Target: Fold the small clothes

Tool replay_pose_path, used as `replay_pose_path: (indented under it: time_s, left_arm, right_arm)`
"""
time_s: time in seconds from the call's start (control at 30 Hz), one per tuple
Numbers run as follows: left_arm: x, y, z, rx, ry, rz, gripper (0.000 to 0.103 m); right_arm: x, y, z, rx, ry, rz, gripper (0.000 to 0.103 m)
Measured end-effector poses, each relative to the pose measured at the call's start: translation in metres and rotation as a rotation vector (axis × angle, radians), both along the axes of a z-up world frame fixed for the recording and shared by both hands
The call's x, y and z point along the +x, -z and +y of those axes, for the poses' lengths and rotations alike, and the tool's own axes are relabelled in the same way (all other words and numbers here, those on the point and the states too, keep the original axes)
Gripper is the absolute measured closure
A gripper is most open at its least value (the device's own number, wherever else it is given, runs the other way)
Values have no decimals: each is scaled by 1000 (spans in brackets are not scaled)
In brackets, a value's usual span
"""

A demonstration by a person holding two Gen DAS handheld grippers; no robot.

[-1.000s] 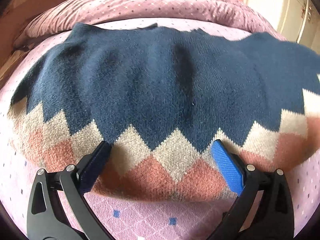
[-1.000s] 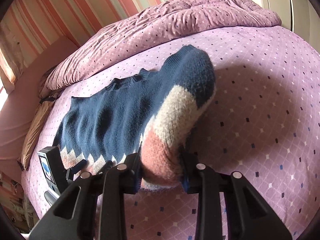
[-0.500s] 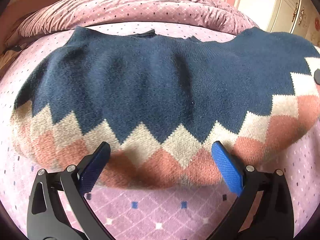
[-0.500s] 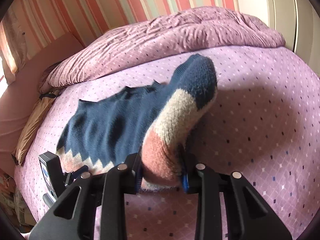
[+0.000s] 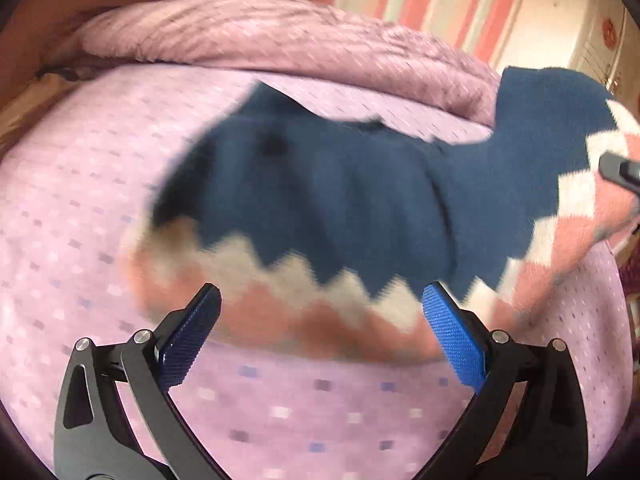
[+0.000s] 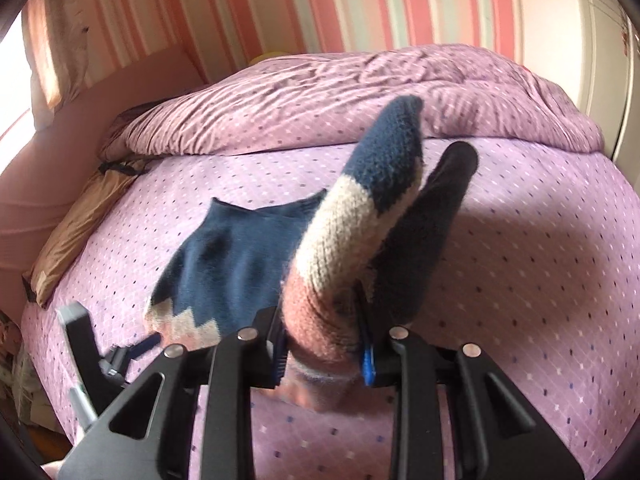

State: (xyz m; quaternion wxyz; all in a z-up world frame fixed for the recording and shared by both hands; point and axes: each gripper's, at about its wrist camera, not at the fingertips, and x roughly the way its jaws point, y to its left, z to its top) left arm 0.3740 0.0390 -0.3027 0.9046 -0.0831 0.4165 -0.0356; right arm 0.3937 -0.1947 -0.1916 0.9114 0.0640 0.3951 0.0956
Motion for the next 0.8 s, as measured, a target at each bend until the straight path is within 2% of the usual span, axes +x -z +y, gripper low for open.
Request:
replay_pose_path:
  time_s: [0.13,0.23,0.3,0.57,0.8]
  left_arm:
    - [-1,-13,49,-7,-46,-18,3]
    - [-6,-19,82,-8,-68,-33,3]
    - [-9,-22,100,-10,-92,-41,3]
    - [-23,-17,181,3,-190,-25,3]
    - [-28,-27,224,64,-209,-37,3]
  right_arm:
    - [8,2,45,-30,-21,3,75]
    - [14,7,93,-156,-55,-8,75]
    - [19,16,126,-234,-79,-8,75]
    - [27,71,234,-427,-177,12,77]
    - [11,99,283,-450,-194,5,77]
